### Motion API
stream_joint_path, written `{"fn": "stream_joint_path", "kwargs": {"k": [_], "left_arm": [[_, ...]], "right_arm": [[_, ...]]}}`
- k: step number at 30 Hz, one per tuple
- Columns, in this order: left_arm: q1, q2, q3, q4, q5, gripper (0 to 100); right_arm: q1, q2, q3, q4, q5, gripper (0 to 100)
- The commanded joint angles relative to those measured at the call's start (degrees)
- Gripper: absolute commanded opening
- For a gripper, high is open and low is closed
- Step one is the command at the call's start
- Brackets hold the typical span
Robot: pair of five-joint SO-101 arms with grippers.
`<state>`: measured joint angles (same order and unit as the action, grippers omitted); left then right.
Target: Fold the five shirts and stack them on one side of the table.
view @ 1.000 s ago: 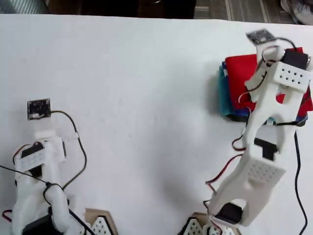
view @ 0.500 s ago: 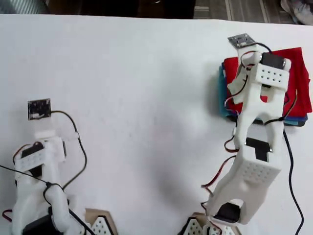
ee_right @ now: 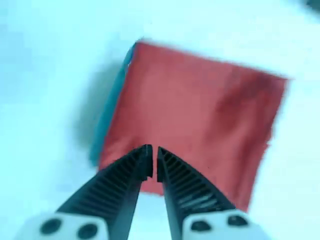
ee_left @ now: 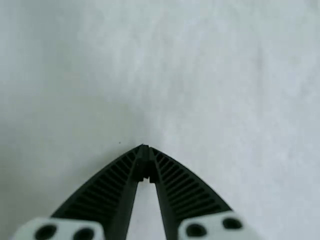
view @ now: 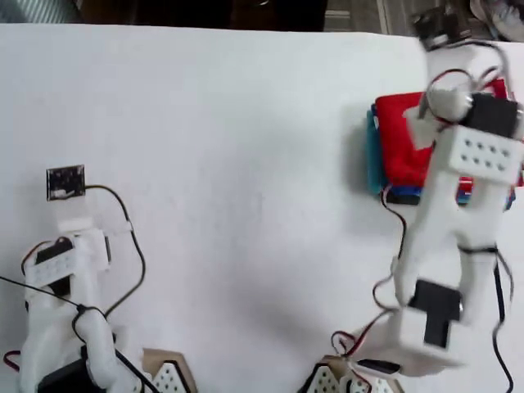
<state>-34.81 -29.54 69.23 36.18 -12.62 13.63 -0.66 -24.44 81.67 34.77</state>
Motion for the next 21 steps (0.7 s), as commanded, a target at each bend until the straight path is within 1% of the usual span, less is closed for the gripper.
{"fn": "stream_joint_path", "kwargs": {"k": [1,7,12,14,16,21], "left_arm": [[0.53,-1.41,-0.13,-0.88,0.35,3],[0.53,-1.41,-0.13,-0.88,0.35,3],[0.53,-1.41,-0.13,-0.88,0.35,3],[0.53,-1.41,-0.13,-0.88,0.35,3],[0.53,-1.41,-0.13,-0.88,0.35,3],[0.53,-1.41,-0.13,-0.88,0.35,3]], "right_arm": [[4.00,-3.56,1.93,-14.55,-0.44,2.1],[9.01,9.54,12.31,-48.04,-0.35,2.1],[11.30,23.52,12.57,-70.99,-0.18,2.1],[11.38,28.53,12.57,-76.53,0.00,2.1],[11.38,32.84,12.57,-79.34,0.09,2.1],[11.30,40.22,12.48,-80.04,0.09,2.1]]}}
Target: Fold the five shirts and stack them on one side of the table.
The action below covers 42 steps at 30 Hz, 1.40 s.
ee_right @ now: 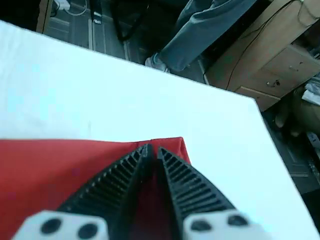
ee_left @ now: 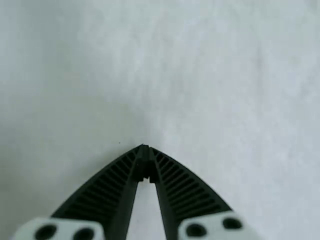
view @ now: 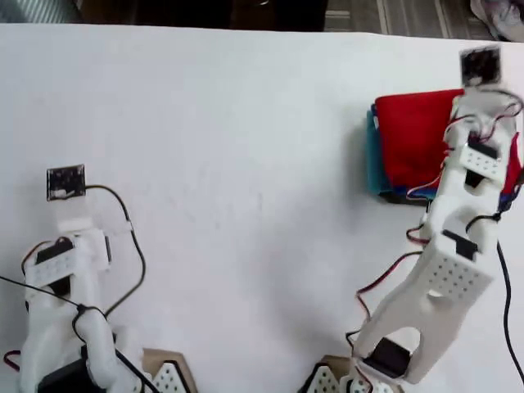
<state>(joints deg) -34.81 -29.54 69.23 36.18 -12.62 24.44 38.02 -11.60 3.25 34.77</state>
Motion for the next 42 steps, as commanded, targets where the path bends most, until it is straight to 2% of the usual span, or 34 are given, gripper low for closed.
{"fn": "stream_joint_path", "kwargs": {"k": [1,12,18,23,35,42], "left_arm": [[0.53,-1.41,-0.13,-0.88,0.35,3],[0.62,-1.41,-0.13,-0.88,0.35,3],[0.62,-1.41,-0.13,-0.88,0.35,3],[0.62,-1.41,-0.13,-0.88,0.35,3],[0.62,-1.41,-0.13,-0.88,0.35,3],[0.62,-1.41,-0.13,-0.88,0.35,3]], "right_arm": [[0.48,2.33,-0.35,-1.63,0.09,2.1],[2.15,-3.82,-3.96,-1.19,-0.35,2.1],[1.19,-14.29,-4.04,8.22,-0.44,2.1],[-0.40,-24.31,-4.04,18.33,-0.44,2.1],[-6.20,-44.00,-3.69,54.11,-0.44,2.1],[-12.18,-55.96,-3.69,74.07,-0.44,2.1]]}}
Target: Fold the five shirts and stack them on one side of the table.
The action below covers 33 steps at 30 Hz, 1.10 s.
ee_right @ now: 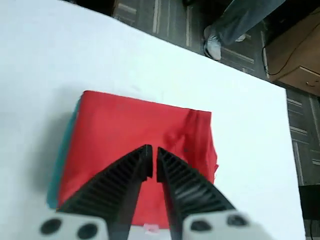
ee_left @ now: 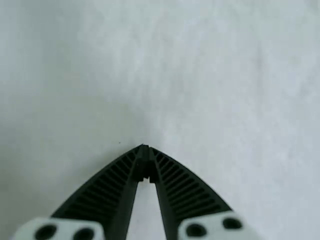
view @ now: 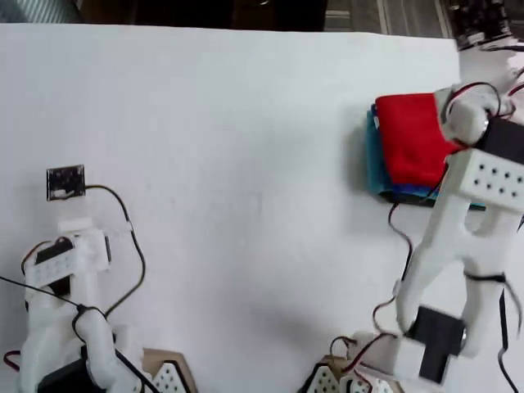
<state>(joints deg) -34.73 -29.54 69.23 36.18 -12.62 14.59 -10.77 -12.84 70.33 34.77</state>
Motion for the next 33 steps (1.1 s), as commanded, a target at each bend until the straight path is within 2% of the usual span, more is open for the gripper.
{"fn": "stream_joint_path", "kwargs": {"k": [1,7,9,14,21,29,33], "left_arm": [[0.53,-1.41,-0.13,-0.88,0.35,3],[0.53,-1.41,-0.13,-0.53,0.35,3],[0.53,-1.41,-0.13,-0.53,0.18,3],[2.81,-1.85,-0.40,-0.53,0.00,3],[5.54,-1.93,-0.57,1.58,0.00,3],[5.71,-1.93,-9.80,21.19,0.44,3],[5.71,-1.93,-13.23,27.60,0.35,3]], "right_arm": [[-3.38,-9.27,-2.46,9.98,-0.44,2.1],[-10.33,-22.73,-1.49,28.79,-0.44,2.1],[-11.12,-27.91,1.67,31.08,-1.32,2.1],[-9.10,-43.74,22.42,30.81,-13.10,2.3],[-12.53,-64.75,58.90,19.91,-14.15,2.4],[-12.88,-93.14,91.34,9.10,-14.59,2.4],[-12.79,-90.07,97.67,6.46,-14.68,2.4]]}}
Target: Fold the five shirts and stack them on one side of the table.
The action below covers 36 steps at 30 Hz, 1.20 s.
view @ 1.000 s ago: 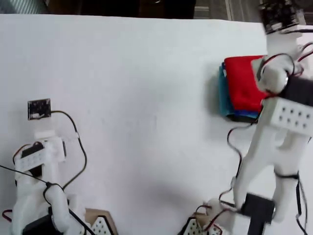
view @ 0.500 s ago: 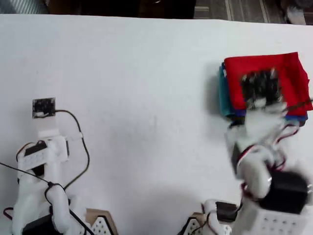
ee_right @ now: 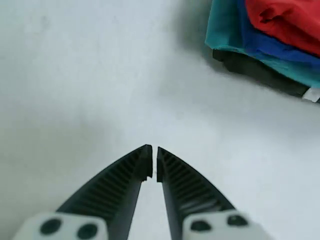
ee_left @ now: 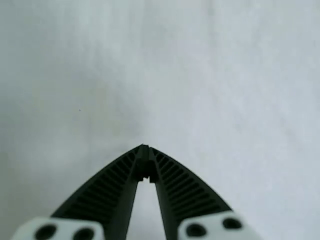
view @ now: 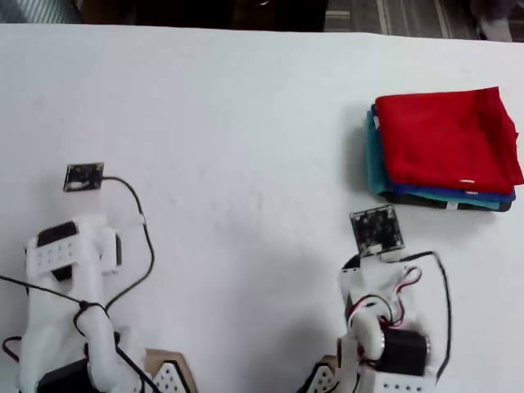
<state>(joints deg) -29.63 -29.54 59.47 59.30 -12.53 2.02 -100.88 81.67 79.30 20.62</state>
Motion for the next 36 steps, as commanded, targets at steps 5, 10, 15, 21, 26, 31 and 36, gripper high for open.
{"fn": "stream_joint_path", "kwargs": {"k": [5,10,15,21,26,31,36], "left_arm": [[0.53,-1.93,-6.20,6.07,0.26,3],[-3.69,-9.14,-12.26,8.44,7.47,3],[-3.52,-28.22,-12.53,16.00,4.22,3],[-2.46,-52.75,6.55,16.88,-3.96,3],[-2.20,-75.08,21.41,19.87,-4.22,3],[-2.20,-72.88,23.34,20.13,-4.22,3],[1.23,-72.79,25.54,19.87,-4.22,3]], "right_arm": [[-0.22,-1.71,9.32,-4.70,-0.53,2.4],[0.04,-2.33,13.98,-6.02,-0.53,2.4],[-0.13,-2.33,14.24,-6.02,-0.53,2.4],[-0.31,-2.24,14.42,-6.11,-0.53,2.4],[-0.13,-2.15,15.30,-6.73,-0.26,2.1],[-0.31,-2.15,15.30,-6.73,-0.44,2.1],[-0.31,-2.15,15.30,-6.90,-4.57,2.1]]}}
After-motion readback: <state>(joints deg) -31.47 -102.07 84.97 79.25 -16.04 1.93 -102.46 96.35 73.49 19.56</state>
